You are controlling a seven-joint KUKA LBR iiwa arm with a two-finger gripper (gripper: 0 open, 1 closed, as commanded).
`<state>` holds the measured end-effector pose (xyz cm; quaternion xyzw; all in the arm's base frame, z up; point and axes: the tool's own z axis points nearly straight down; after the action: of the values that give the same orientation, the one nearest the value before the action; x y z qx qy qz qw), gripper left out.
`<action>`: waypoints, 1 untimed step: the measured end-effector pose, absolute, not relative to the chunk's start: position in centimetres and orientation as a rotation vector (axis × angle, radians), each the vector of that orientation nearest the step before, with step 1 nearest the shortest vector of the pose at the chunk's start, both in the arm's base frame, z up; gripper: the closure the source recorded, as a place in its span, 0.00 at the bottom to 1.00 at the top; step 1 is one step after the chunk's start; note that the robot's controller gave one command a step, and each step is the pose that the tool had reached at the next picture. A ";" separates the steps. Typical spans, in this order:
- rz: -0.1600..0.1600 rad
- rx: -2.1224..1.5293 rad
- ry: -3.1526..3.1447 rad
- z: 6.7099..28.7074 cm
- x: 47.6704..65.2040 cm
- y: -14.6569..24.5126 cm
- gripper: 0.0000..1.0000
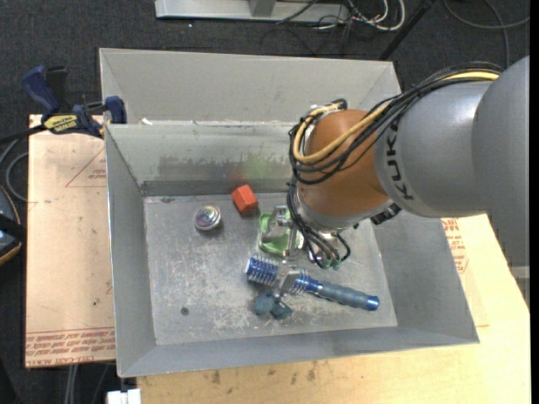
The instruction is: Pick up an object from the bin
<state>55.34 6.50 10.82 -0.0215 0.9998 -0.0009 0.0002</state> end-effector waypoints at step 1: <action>0.003 0.019 3.139 10.1 54.6 6.1 0.00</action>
Offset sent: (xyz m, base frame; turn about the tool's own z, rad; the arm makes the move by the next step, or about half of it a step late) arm -0.0081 -0.0056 -0.0082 0.0571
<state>54.62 6.07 10.08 0.0062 1.0000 0.0011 0.0013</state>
